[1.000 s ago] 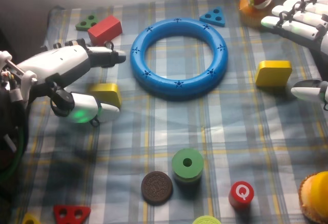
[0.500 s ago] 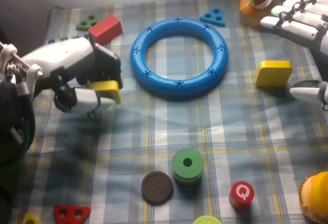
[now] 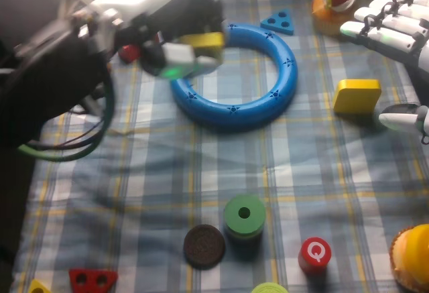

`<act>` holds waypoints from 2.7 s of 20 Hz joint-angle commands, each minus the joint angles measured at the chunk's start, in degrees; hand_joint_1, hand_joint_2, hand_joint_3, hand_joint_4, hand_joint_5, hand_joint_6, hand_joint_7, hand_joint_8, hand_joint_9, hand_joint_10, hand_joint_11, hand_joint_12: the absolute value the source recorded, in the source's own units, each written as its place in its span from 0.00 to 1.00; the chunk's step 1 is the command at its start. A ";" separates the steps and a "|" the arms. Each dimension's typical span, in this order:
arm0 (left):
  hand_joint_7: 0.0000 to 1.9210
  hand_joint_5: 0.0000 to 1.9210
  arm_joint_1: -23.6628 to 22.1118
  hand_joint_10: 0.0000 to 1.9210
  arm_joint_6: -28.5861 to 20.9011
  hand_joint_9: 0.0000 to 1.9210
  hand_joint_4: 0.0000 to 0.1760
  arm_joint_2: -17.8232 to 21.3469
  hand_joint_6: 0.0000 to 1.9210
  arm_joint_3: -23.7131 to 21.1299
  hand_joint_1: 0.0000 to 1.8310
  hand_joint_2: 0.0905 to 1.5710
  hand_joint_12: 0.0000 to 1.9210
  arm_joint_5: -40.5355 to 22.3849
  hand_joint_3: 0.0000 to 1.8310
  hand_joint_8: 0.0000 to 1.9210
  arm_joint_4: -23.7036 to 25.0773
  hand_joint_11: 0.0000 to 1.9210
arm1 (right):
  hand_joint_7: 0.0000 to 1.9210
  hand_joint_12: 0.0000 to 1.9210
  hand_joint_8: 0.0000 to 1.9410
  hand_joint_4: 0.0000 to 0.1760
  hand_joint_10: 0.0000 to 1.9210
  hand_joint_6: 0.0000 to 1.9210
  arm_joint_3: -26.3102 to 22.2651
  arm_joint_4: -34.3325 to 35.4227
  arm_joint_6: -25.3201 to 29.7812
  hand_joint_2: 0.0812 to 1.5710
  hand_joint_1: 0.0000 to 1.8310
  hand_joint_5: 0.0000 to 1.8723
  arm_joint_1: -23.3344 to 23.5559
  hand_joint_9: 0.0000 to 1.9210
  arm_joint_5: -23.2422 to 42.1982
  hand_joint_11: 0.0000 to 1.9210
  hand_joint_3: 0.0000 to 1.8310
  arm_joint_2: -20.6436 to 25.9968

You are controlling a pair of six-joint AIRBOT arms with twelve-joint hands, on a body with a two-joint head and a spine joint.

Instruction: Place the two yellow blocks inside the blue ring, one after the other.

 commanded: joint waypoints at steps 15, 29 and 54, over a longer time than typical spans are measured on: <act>0.22 0.21 -2.46 0.24 6.15 0.11 0.37 -5.28 0.03 6.68 0.48 0.69 0.70 0.67 0.00 0.01 -8.87 0.00 | 0.00 0.00 0.00 0.00 0.00 0.00 0.87 -0.01 -0.08 0.80 0.27 0.00 0.38 0.00 5.95 0.00 0.00 -1.18; 0.23 0.24 15.72 0.39 -20.22 0.08 0.02 16.46 0.00 -16.37 0.50 0.72 0.79 -26.32 0.00 0.00 11.70 0.00 | 0.12 0.50 0.01 0.00 0.05 0.02 8.07 2.74 -0.19 0.83 0.37 0.08 4.60 0.10 -2.94 0.00 0.00 -8.99; 0.24 0.26 27.25 0.22 -26.58 0.15 0.00 20.12 0.00 -20.73 0.55 0.71 0.79 -37.73 0.00 0.00 9.92 0.00 | 0.38 0.97 0.80 0.00 0.82 0.71 21.84 -2.59 -0.27 0.81 0.64 0.34 21.66 0.25 -12.44 0.10 0.00 -26.89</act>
